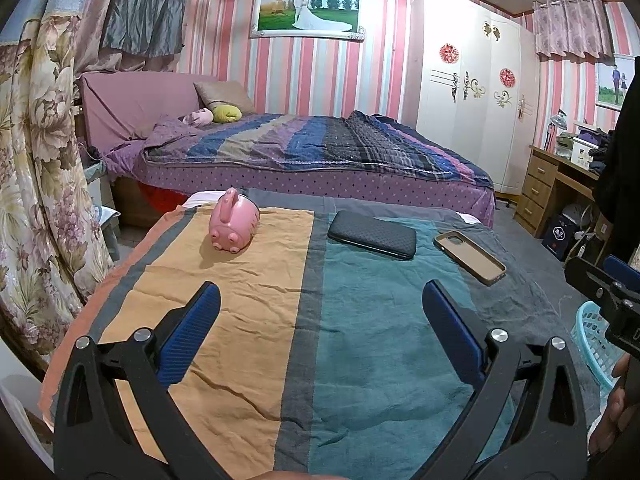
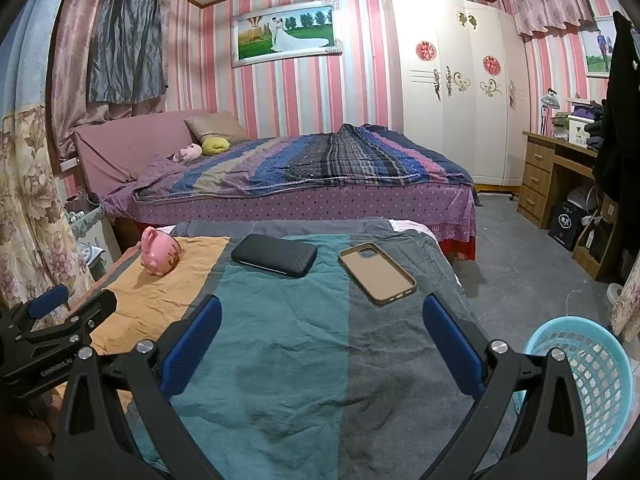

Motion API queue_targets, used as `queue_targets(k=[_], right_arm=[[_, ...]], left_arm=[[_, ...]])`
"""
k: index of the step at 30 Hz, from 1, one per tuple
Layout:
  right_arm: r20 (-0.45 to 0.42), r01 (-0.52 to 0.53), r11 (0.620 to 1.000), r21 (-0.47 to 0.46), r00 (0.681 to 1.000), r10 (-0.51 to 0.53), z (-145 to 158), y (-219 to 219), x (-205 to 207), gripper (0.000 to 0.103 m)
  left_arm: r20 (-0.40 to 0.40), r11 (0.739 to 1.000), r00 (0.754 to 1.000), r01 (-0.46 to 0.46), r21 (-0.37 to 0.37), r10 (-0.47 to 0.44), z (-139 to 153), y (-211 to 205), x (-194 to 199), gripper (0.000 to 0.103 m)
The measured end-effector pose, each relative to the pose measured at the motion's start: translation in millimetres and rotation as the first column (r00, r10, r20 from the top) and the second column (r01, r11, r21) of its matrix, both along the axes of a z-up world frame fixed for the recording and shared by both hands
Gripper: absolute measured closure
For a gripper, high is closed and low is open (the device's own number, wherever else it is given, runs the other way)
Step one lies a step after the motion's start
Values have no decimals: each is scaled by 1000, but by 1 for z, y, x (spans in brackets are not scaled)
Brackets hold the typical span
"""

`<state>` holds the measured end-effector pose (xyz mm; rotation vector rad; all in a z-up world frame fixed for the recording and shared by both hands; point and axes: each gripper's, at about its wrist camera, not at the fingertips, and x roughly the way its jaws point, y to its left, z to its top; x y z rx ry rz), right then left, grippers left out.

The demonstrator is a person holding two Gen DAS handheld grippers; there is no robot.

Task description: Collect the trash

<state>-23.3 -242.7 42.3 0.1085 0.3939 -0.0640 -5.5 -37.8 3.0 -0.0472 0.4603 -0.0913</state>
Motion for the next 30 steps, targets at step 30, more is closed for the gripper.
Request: queue_targets(k=[30], right_arm=[[-6, 14, 1000, -9, 1000, -14, -2, 0, 0, 5]], left_arm=[[-13, 1000, 1000, -7, 3, 7, -4, -5, -2, 5]])
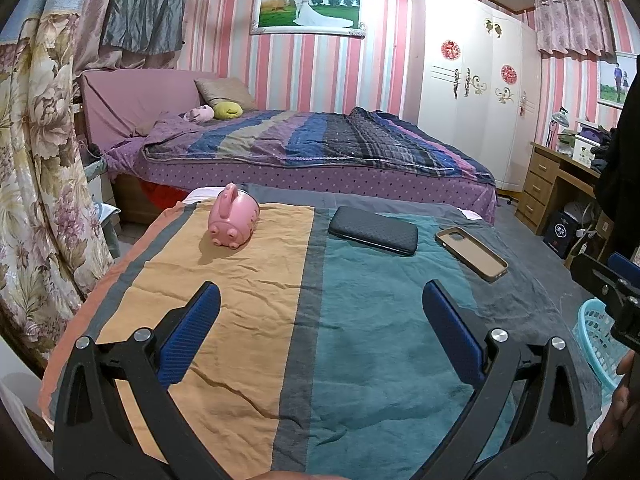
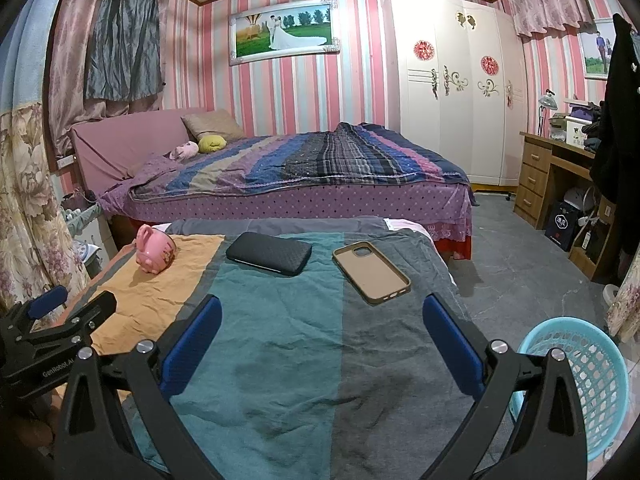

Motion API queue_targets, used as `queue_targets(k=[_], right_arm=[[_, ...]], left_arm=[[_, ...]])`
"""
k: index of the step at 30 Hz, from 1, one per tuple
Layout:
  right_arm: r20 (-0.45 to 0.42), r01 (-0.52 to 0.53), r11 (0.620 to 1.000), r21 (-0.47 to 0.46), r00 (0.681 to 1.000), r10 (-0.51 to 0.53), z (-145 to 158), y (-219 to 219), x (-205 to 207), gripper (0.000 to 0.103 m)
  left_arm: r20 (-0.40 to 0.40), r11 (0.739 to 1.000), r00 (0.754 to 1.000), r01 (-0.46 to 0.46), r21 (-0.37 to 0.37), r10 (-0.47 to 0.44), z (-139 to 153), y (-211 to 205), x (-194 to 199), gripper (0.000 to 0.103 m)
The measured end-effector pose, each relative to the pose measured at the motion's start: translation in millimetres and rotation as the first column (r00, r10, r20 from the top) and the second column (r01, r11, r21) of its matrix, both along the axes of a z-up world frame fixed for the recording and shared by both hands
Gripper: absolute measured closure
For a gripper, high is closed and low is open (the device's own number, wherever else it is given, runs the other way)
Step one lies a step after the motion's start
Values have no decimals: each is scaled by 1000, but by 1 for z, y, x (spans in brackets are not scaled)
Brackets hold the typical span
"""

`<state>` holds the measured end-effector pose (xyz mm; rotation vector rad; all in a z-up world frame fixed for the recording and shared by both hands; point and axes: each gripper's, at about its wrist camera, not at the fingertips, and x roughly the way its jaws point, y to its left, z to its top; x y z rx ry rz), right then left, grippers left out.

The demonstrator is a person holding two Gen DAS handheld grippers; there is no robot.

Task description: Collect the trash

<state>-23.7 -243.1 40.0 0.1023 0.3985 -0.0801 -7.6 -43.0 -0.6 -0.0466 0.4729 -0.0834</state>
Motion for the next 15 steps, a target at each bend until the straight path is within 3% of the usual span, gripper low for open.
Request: queue_targets(k=[15], right_arm=[[-3, -2, 1000, -8, 1000, 2, 1, 0, -1, 5]], left_arm=[[-1, 1000, 1000, 4, 3, -4, 1, 2, 1, 5]])
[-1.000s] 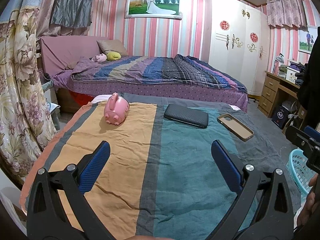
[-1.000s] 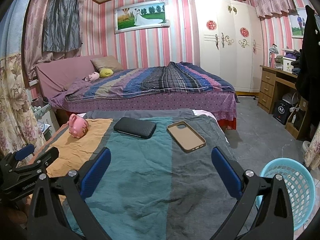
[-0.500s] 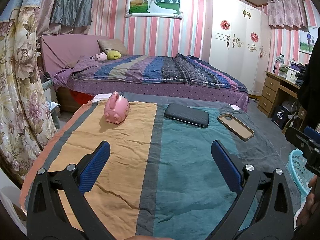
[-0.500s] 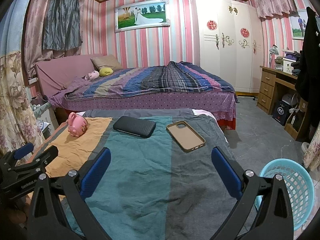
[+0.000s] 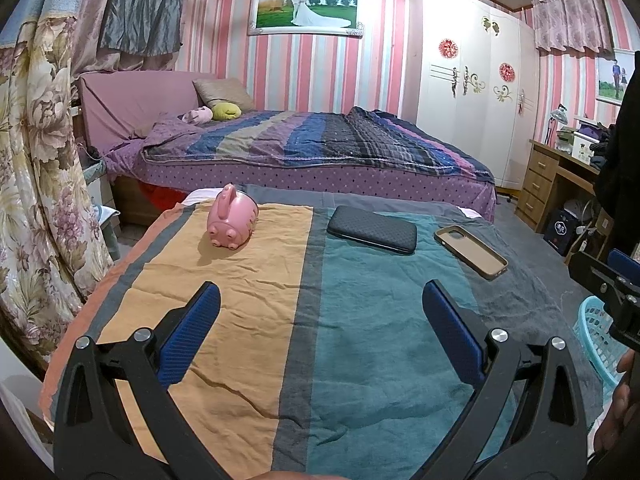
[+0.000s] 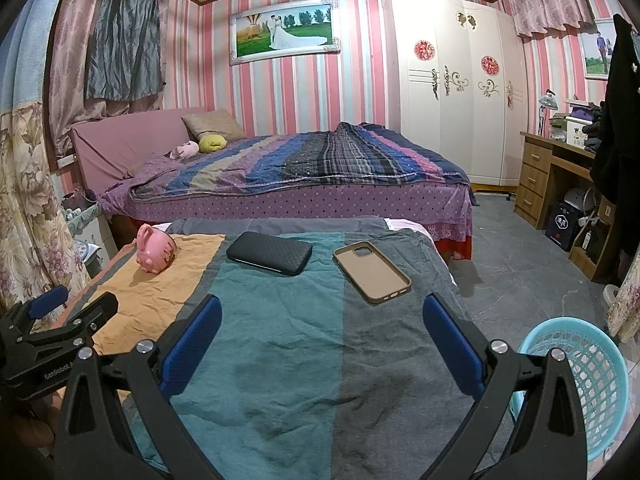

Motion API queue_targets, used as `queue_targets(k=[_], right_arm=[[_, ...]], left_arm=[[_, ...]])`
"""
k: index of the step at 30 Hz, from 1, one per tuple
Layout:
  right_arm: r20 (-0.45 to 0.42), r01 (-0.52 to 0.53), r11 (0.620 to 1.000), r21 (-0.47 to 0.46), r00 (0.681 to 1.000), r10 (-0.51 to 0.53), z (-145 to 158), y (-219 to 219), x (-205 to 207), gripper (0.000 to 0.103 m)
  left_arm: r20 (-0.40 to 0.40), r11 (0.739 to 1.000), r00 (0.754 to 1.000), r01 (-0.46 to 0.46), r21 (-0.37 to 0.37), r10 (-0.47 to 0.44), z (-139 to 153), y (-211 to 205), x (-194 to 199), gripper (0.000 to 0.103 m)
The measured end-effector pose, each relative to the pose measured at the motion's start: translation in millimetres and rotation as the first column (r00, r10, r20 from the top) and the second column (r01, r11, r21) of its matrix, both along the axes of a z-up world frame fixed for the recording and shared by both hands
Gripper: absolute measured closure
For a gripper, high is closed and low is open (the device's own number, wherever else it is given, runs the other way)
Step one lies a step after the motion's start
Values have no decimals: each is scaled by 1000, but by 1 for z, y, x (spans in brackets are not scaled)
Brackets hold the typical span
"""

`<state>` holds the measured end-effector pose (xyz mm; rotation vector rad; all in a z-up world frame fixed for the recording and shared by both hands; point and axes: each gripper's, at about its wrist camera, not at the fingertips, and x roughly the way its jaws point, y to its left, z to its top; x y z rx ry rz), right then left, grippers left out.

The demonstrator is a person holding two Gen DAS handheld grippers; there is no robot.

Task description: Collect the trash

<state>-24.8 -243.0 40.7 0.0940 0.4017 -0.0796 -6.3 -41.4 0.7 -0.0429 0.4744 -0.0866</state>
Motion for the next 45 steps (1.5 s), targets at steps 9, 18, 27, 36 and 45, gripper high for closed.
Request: queue_targets(k=[9, 18, 27, 36, 45], right_arm=[[-1, 0, 1000, -1, 1000, 0, 0, 2, 1, 5], [-1, 7, 1000, 0, 1000, -7, 1, 0, 0, 5], [-1, 7, 1000, -1, 1000, -7, 1, 0, 0, 5], [-2, 7, 1000, 0, 1000, -7, 1, 0, 0, 5], [-3, 7, 1000, -1, 1000, -7, 1, 0, -2, 5]], left_arm=[[4, 1000, 1000, -10, -1, 10, 3, 4, 0, 5], [4, 1000, 1000, -13, 0, 13, 3, 6, 1, 5], [4, 1000, 1000, -13, -1, 13, 3, 5, 1, 5], [4, 1000, 1000, -14, -1, 14, 3, 6, 2, 5], [4, 1000, 1000, -14, -1, 14, 2, 7, 2, 5]])
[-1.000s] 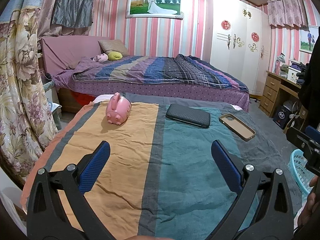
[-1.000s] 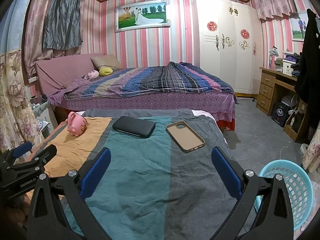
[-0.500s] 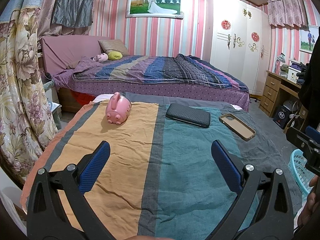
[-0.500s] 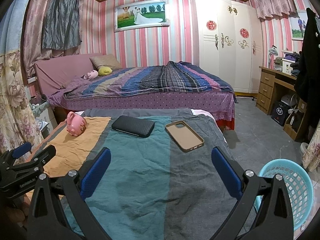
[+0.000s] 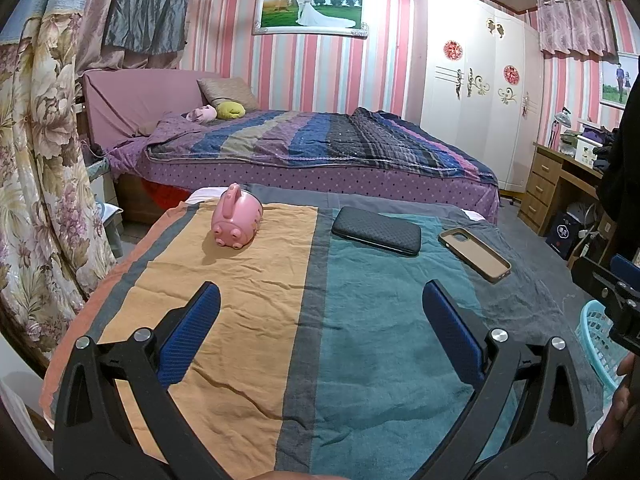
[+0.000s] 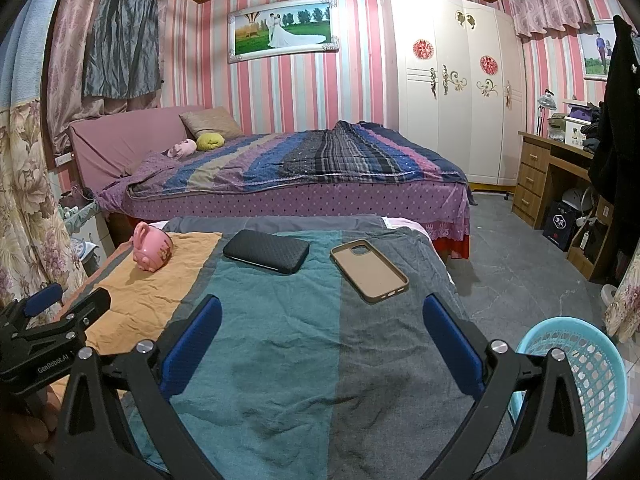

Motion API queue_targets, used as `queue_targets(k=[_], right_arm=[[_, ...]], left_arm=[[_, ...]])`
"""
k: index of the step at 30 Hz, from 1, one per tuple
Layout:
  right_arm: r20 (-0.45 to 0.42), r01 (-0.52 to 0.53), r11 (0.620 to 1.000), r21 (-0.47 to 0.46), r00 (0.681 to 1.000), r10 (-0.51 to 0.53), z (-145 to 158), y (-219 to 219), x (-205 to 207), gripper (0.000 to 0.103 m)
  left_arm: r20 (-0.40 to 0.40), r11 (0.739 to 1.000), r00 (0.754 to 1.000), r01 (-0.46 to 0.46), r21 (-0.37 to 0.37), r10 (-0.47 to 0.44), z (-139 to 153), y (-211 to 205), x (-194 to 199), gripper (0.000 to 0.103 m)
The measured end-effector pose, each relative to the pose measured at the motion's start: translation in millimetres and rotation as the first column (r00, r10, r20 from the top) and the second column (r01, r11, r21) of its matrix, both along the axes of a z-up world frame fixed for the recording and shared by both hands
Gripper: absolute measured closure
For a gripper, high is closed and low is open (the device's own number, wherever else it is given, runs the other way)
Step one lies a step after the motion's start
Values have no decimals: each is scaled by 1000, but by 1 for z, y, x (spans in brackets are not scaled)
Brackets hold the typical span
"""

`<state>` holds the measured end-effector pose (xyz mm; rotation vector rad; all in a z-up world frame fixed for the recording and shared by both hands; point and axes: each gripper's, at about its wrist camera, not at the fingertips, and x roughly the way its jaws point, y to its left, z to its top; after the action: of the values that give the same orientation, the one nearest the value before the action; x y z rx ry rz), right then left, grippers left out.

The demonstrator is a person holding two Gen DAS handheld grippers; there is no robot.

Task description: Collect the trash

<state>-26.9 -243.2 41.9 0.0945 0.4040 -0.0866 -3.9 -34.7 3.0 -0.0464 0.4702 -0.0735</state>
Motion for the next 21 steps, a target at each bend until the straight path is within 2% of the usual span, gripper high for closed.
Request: queue_targets(k=[21], right_arm=[[-2, 1, 1000, -2, 1000, -1, 0, -1, 1, 5]], left_arm=[[-2, 1000, 1000, -5, -5, 5, -3, 2, 0, 5]])
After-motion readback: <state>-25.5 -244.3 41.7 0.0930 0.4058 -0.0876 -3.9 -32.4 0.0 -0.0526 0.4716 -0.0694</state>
